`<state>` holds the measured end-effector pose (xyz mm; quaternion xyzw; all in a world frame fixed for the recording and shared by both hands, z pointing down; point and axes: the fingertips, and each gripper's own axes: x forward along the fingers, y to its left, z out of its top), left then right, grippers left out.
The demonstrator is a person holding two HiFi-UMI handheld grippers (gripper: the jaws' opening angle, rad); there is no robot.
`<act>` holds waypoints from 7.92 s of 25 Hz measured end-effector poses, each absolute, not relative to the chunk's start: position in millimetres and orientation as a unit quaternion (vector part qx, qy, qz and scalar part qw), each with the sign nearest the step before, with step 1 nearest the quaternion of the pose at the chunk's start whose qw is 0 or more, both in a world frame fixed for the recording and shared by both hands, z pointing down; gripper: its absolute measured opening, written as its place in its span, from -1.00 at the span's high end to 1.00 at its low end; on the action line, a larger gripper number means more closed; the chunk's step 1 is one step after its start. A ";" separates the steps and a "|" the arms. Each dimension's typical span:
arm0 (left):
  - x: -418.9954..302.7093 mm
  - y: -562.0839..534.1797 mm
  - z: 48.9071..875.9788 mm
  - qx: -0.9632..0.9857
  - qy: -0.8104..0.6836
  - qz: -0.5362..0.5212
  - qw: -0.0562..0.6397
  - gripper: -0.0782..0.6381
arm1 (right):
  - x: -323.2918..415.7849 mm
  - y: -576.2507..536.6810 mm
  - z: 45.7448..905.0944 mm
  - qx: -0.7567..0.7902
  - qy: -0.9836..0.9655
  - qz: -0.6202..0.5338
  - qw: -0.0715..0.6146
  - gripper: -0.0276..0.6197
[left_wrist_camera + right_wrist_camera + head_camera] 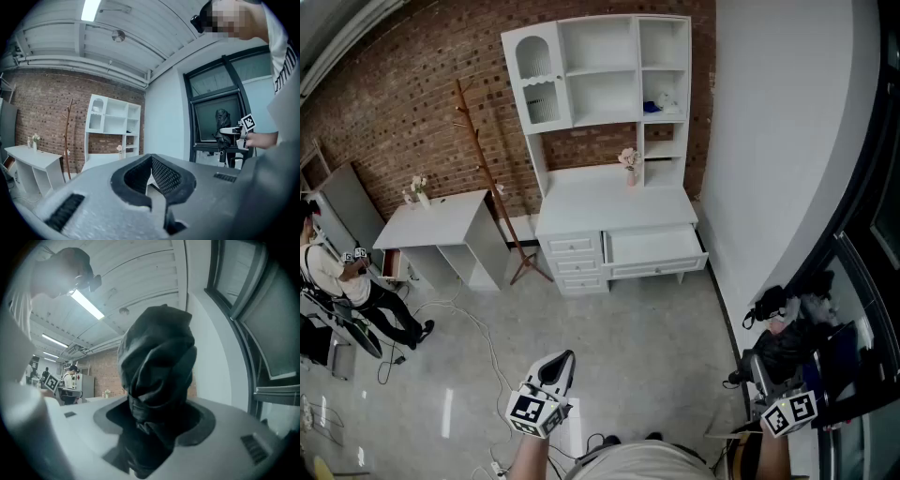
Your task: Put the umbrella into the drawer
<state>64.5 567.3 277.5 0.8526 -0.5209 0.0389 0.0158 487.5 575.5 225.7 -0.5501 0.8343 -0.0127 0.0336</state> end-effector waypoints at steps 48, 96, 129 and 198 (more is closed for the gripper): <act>129.8 537.9 302.6 0.838 -0.542 0.048 0.031 0.71 | 522.4 520.4 252.0 -0.499 0.865 -0.040 0.037 0.07; -39.2 234.4 309.5 0.888 -0.456 0.046 0.040 0.71 | 323.3 283.5 242.9 -0.550 0.833 -0.051 0.023 0.07; 3.7 62.4 338.9 0.842 -0.529 0.072 0.081 0.71 | 332.0 10.4 309.7 -0.419 0.898 -0.127 -0.034 0.07; -61.6 -122.4 511.0 0.860 -0.441 0.084 0.242 0.71 | 105.2 -189.4 668.6 -0.266 0.863 -0.197 -0.382 0.07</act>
